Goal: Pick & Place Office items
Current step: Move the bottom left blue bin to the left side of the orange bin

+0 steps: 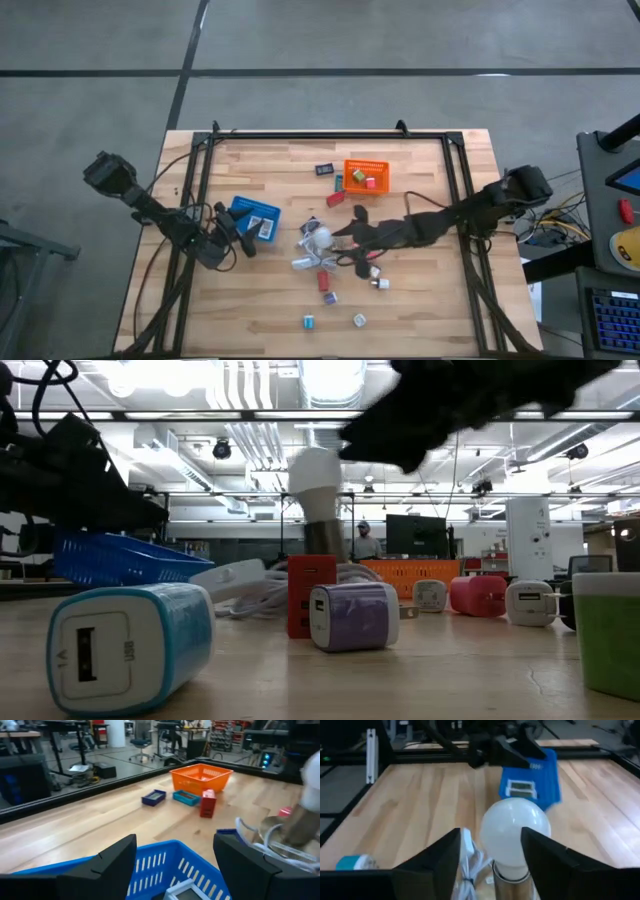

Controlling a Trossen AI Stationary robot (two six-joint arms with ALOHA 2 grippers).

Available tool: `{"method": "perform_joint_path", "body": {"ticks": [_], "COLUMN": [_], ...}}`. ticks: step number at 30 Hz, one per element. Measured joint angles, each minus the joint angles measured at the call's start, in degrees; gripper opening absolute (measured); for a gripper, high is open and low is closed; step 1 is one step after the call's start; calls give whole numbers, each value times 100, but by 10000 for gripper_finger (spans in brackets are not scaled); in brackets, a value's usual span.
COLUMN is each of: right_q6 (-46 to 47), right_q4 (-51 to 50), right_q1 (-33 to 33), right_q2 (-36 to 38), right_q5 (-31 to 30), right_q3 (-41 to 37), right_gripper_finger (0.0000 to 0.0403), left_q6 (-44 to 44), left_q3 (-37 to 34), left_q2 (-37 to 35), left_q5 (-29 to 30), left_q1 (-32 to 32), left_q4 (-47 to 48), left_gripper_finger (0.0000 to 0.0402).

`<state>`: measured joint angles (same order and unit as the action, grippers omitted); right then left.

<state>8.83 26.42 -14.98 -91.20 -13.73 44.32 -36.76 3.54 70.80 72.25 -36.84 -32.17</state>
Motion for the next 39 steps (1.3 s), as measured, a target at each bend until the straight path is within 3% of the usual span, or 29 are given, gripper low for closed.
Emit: {"method": "perform_joint_path", "body": {"ticks": [3, 7, 9, 15, 19, 26, 32, 36, 39], "right_q6": [-288, -645, -731, -1048, -1227, -1338, -1398, -1430, -1525], "right_q4": [-465, -1728, -2165, -2335, -2311, -1705, -1572, -1157, -1033], "right_q1": [37, 57, 57, 150, 602, 1682, 2479, 2810, 2883], "right_q2": [-538, -1064, -1121, -1028, -979, -1012, -880, -915, -913], "right_q5": [51, -219, -326, -383, -265, 798, 1555, 2262, 2357], "right_q3": [787, 1859, 2214, 2592, 2616, 2252, 1866, 1643, 1573], "right_gripper_finger": [145, 41, 20, 8, 8, 8, 8, 8, 8], "left_q6": [-181, -325, -419, -523, -535, -739, -1001, -1076, -722], "left_q3": [-68, -110, -99, -99, -99, -99, -99, -58, 112], "left_q2": [25, 50, 66, 64, 56, 56, 56, 56, 56], "left_q5": [137, 343, 408, 688, 1066, 1294, 1431, 1259, 1255], "left_q1": [20, 42, 71, 79, 79, 136, 629, 1041, 1091], "left_q4": [-1, 3, -1, 0, 1, 1, 1, -1, -30], "left_gripper_finger": [270, 270, 270, 270, 270, 270, 270, 270, 266]}}
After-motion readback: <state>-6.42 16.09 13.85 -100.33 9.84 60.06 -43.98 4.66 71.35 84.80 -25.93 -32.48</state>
